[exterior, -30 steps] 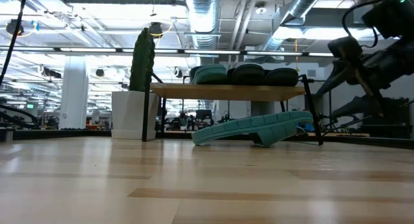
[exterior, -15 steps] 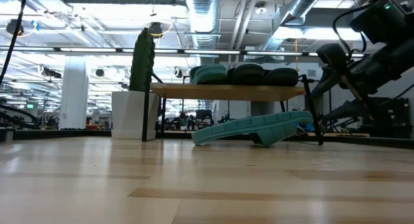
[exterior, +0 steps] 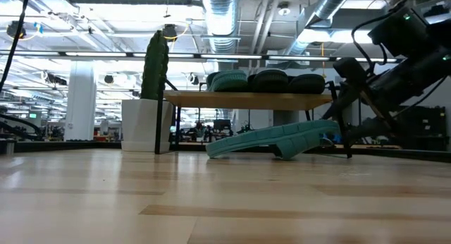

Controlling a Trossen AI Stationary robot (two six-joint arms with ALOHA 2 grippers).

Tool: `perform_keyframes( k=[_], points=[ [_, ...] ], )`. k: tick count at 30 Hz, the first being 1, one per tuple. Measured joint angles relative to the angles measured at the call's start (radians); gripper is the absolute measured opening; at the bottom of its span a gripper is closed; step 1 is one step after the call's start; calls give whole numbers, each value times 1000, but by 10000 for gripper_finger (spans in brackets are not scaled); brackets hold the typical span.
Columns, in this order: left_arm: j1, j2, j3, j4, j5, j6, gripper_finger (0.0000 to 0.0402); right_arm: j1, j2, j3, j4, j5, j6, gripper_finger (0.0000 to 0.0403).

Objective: Pick and place slides into the shelf
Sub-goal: Put the green slipper on the shelf beside the green slipper

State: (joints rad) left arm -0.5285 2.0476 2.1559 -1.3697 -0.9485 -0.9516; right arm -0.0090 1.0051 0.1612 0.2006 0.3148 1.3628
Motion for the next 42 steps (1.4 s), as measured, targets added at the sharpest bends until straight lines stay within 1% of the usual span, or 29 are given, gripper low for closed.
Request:
perform_keyframes(
  k=[6, 8, 10, 13, 18, 20, 26, 32, 34, 38, 42],
  points=[
    [0, 0, 0, 0, 0, 1, 231, 0, 95, 0, 121, 1, 15, 230],
    [0, 0, 0, 0, 0, 1, 231, 0, 123, 0, 143, 1, 26, 219],
    [0, 0, 0, 0, 0, 1, 231, 0, 145, 0, 162, 4, 38, 199],
    [0, 0, 0, 0, 0, 1, 231, 0, 169, 0, 179, 9, 45, 149],
    [0, 0, 0, 0, 1, 1, 231, 0, 177, 2, 257, 12, -46, 34],
    [0, 0, 0, 0, 6, 0, 231, 0, 172, 2, 285, 7, -74, 32],
    [0, 0, 0, 0, 27, 0, 231, 17, 138, 0, 275, -5, -55, 32],
    [-4, 0, 0, 19, 29, 0, 231, 77, 95, 0, 275, -11, -48, 31],
    [-4, 0, 0, 38, 54, 1, 231, 101, 80, 0, 275, -17, -31, 31],
    [-4, 0, 0, 76, 98, 51, 231, 148, 46, 0, 275, -10, -25, 31],
    [-4, 0, 0, 106, 110, 58, 231, 207, 17, 0, 275, -10, -8, 31]
  ],
)
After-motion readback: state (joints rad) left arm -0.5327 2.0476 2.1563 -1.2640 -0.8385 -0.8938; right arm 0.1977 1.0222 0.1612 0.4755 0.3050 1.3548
